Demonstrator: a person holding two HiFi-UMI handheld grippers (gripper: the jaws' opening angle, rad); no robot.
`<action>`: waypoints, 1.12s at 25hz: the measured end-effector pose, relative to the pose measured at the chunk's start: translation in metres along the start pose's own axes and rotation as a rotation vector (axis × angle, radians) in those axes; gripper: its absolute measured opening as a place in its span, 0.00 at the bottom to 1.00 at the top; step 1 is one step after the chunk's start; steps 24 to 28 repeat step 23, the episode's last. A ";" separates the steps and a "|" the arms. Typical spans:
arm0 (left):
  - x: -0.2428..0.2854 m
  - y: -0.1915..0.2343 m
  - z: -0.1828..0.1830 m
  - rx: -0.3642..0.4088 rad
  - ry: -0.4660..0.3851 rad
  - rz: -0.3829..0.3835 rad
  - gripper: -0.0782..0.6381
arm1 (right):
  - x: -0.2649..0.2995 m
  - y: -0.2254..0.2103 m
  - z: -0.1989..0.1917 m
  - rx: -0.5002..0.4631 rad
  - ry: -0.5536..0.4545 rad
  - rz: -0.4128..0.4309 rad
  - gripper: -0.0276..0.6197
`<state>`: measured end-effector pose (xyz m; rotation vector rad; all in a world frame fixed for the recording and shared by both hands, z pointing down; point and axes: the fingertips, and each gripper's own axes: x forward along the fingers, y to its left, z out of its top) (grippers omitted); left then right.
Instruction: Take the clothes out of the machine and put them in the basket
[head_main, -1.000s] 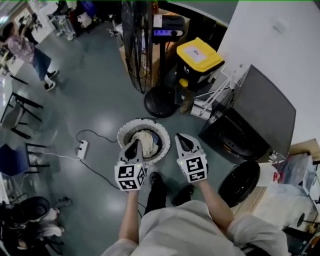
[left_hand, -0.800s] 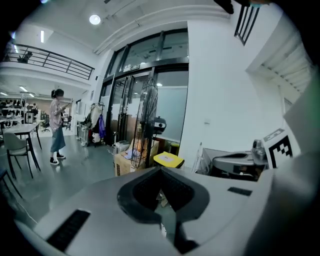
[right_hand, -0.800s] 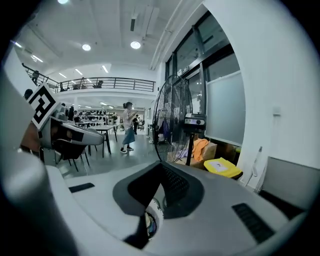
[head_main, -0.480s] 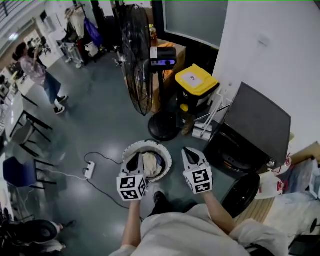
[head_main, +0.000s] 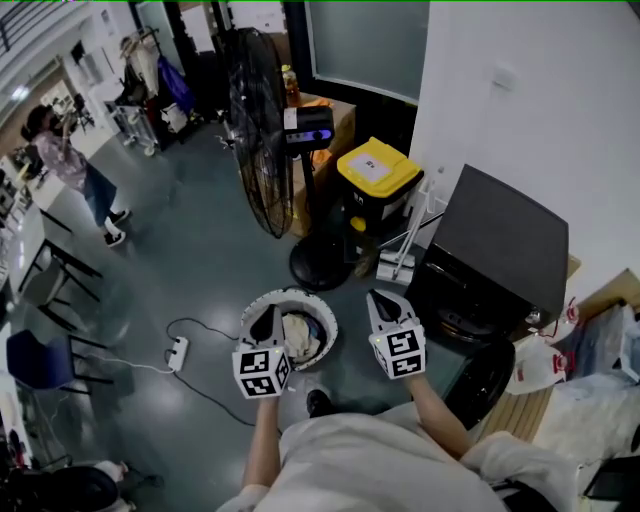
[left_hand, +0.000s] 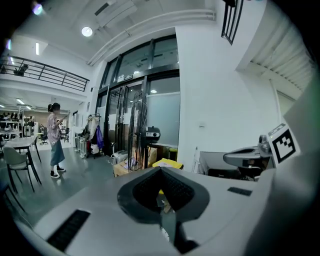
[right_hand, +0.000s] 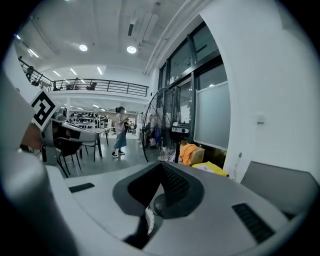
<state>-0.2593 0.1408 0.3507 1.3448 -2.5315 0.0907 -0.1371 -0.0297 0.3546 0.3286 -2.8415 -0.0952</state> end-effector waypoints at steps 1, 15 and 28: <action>0.001 -0.001 0.001 0.004 -0.002 -0.002 0.13 | 0.000 -0.002 0.000 0.001 -0.001 -0.004 0.08; -0.005 -0.013 -0.005 0.002 0.007 -0.008 0.13 | -0.008 -0.008 -0.006 -0.005 0.026 -0.005 0.08; -0.008 -0.013 -0.002 0.005 0.009 -0.011 0.13 | -0.010 -0.006 -0.005 -0.012 0.034 -0.003 0.08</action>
